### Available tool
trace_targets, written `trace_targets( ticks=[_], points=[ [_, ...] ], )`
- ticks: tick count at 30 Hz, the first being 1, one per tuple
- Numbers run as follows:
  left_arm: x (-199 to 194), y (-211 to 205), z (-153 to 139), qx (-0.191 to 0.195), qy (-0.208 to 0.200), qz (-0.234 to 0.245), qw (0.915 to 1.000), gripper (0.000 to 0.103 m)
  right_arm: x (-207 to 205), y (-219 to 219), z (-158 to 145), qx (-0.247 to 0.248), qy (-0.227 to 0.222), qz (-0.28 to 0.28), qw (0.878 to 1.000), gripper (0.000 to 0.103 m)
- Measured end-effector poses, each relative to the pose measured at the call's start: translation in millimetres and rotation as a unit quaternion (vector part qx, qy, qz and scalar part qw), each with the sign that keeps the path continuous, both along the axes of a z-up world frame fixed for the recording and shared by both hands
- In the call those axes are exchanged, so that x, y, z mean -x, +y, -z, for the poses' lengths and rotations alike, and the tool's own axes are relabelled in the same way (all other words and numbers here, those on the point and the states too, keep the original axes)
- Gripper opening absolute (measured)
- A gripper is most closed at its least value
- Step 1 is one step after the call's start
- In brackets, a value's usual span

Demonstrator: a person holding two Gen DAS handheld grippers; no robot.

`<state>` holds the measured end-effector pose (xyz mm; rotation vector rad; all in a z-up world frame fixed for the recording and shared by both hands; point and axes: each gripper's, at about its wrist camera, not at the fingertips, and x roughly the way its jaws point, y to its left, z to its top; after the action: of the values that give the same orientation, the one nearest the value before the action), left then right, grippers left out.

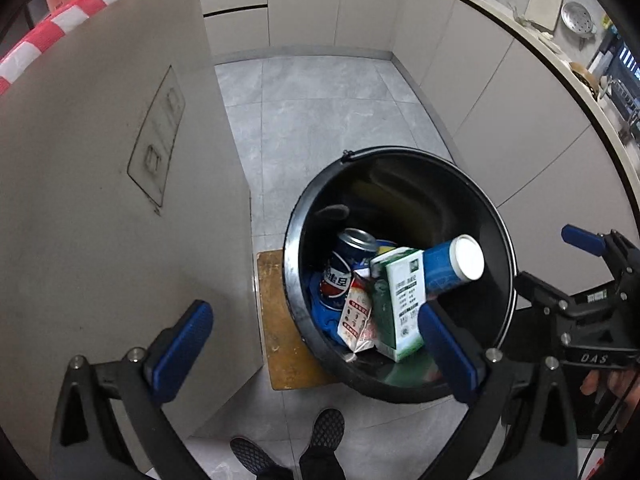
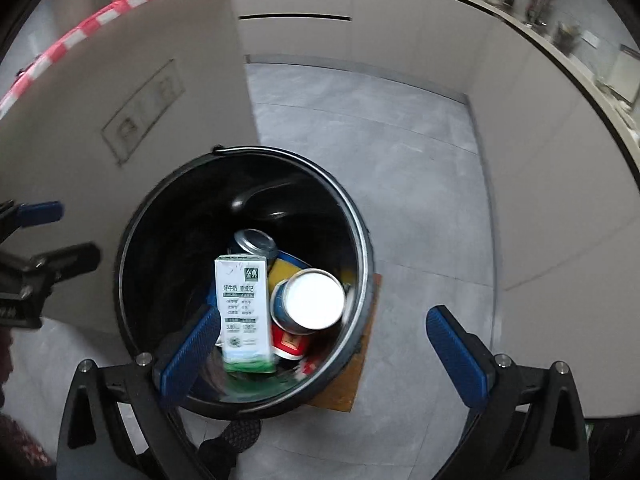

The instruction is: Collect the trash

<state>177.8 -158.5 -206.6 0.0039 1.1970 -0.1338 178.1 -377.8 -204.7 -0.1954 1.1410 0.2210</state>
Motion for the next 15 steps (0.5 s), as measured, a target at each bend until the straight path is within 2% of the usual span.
trace_targets(
  ticks=[4, 8, 12, 15],
  points=[
    [9.1, 2.9, -19.9, -0.002, -0.014, 0.010, 0.9999, 0.103, 6.7, -1.9, -7.9, -0.005, 0.000, 0.029, 1.000, 0.103],
    [24.4, 3.9, -50.0, -0.004, -0.042, 0.019, 0.9989, 0.103, 22.7, -5.1, -30.0, -0.023, -0.001, 0.063, 0.998, 0.103],
    [43.3, 10.2, -81.3, -0.002, -0.064, 0.026, 0.9976, 0.103, 45.4, -0.4, -59.6, -0.033, 0.000, 0.095, 0.995, 0.103],
    [63.2, 18.5, -110.4, -0.001, -0.090, 0.037, 0.9952, 0.103, 71.5, 6.3, -89.5, -0.042, -0.025, 0.109, 0.993, 0.103]
  ],
)
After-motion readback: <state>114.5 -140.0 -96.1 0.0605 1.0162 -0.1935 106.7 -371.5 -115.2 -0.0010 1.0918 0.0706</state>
